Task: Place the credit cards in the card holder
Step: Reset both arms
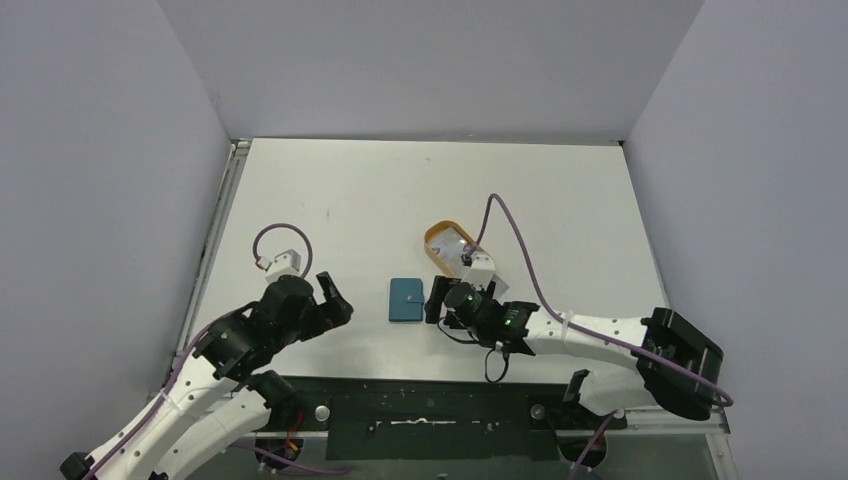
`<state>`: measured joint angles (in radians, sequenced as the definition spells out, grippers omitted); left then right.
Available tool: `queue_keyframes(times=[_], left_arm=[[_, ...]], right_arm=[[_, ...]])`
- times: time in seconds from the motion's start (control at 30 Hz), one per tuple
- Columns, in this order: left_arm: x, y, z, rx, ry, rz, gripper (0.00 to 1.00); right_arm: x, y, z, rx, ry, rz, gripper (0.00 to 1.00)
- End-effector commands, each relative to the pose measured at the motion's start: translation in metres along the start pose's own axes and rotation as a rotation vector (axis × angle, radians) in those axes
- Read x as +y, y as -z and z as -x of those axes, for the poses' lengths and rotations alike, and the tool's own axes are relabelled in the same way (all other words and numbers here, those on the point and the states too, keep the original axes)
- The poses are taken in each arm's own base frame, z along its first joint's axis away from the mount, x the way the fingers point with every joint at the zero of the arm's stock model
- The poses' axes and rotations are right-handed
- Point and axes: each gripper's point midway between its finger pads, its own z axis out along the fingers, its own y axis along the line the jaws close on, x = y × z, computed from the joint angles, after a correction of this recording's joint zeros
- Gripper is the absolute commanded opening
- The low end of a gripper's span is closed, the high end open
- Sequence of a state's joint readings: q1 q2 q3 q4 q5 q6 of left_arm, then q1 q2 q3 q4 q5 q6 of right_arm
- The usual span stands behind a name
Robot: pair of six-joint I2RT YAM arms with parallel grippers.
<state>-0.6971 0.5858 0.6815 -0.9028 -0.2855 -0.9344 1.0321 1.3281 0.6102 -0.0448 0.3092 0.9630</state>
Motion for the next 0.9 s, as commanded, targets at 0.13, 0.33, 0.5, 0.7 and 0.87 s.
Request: queue_keyframes(times=[0.13,0.33,0.5,0.7,0.87], left_arm=[[-0.038,0.035,0.054,-0.071,-0.148,-0.037,0.97],[-0.036,0.068,0.101,-0.274,-0.247,-0.036,0.97],[-0.03,0.083,0.121,-0.386,-0.204,-0.021,0.97],[-0.027,0.085,0.123,-0.406,-0.201,-0.023,0.97],[-0.027,0.084,0.121,-0.4,-0.222,-0.028,0.97]], right_arm=[[-0.05,0.104,0.12,-0.388,0.162,-0.375,0.9],[-0.067,0.233,0.205,-0.625,0.161,-0.286,0.96],[-0.087,0.294,0.223,-0.741,0.071,-0.123,1.0],[-0.102,0.31,0.22,-0.767,0.144,-0.096,1.0],[-0.104,0.302,0.229,-0.777,0.266,-0.224,1.0]])
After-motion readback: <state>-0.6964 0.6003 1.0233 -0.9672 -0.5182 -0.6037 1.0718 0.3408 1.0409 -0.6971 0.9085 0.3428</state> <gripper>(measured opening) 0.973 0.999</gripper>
